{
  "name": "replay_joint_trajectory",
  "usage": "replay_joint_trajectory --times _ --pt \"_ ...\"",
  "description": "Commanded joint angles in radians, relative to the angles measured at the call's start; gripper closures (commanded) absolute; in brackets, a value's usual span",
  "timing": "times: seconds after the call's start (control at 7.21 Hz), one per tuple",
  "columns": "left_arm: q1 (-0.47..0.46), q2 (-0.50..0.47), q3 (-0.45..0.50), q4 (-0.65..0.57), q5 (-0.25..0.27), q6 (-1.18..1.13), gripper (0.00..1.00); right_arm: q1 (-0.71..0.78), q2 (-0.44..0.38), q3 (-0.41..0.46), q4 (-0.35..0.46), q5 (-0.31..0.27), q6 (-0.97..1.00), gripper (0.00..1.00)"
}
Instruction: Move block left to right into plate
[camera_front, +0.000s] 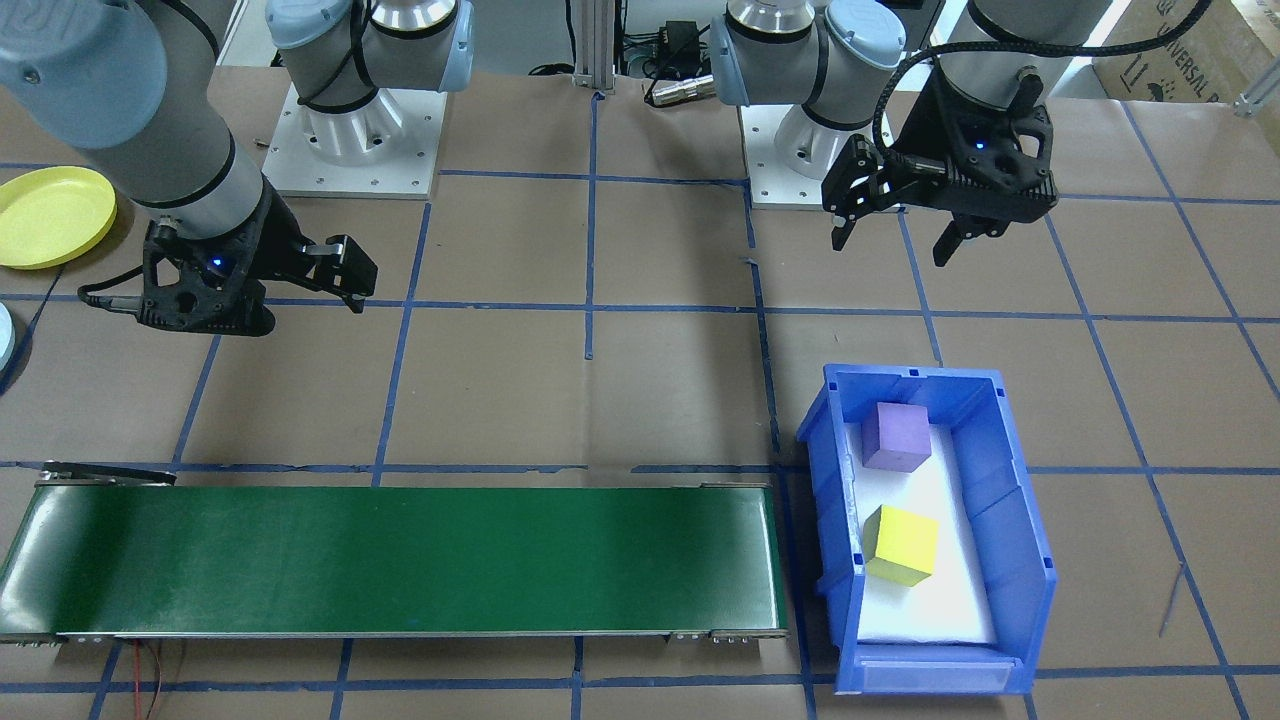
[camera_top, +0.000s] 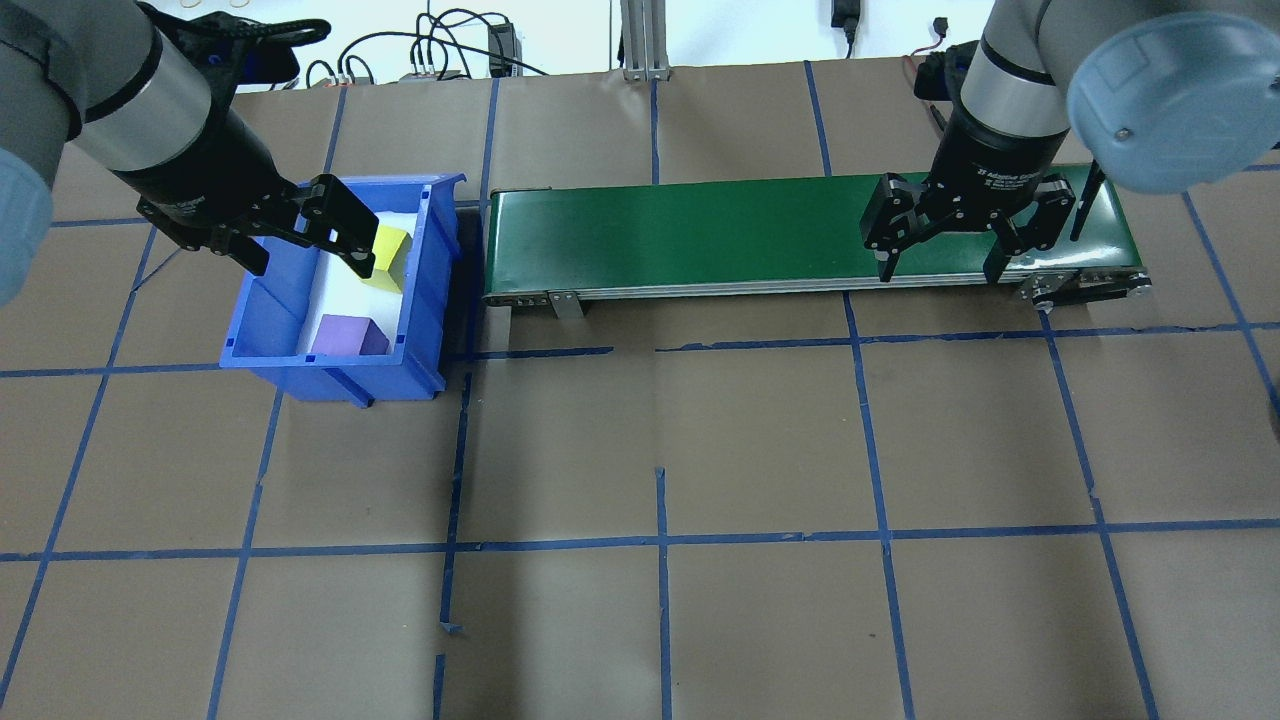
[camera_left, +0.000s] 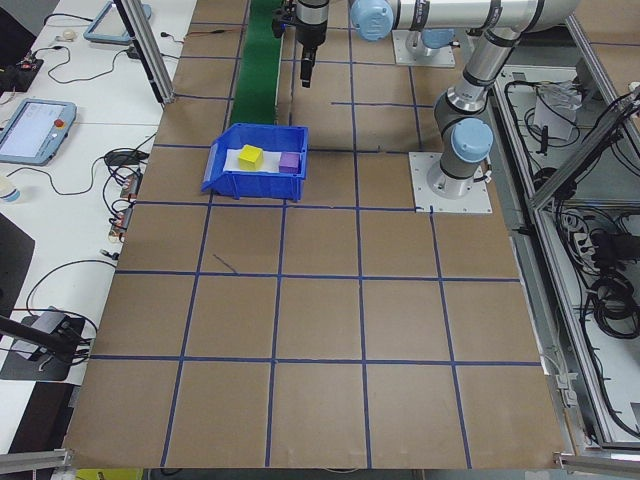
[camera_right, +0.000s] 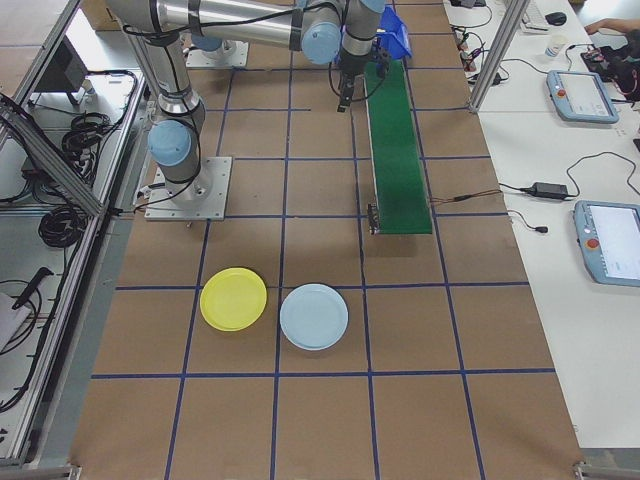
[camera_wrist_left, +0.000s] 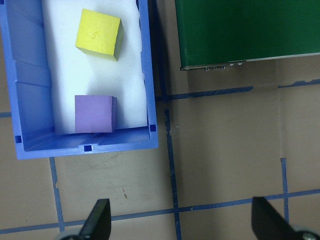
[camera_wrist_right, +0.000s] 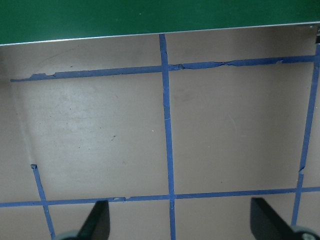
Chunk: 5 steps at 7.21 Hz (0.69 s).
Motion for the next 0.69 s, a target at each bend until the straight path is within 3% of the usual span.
replay_joint_trajectory --times 0.0,0.28,0.55 --pt "0.063 -0.011 -0.014 0.015 -0.012 0.074 0.00 0.000 0.001 0.001 0.000 0.000 -0.001 0.00" --pt "0.085 -0.124 -0.028 0.036 -0.006 0.098 0.00 0.003 -0.001 -0.006 0.001 0.000 0.000 0.00" --pt "0.119 -0.226 -0.029 0.153 0.002 0.210 0.00 -0.008 0.002 -0.020 -0.008 -0.009 -0.006 0.00"
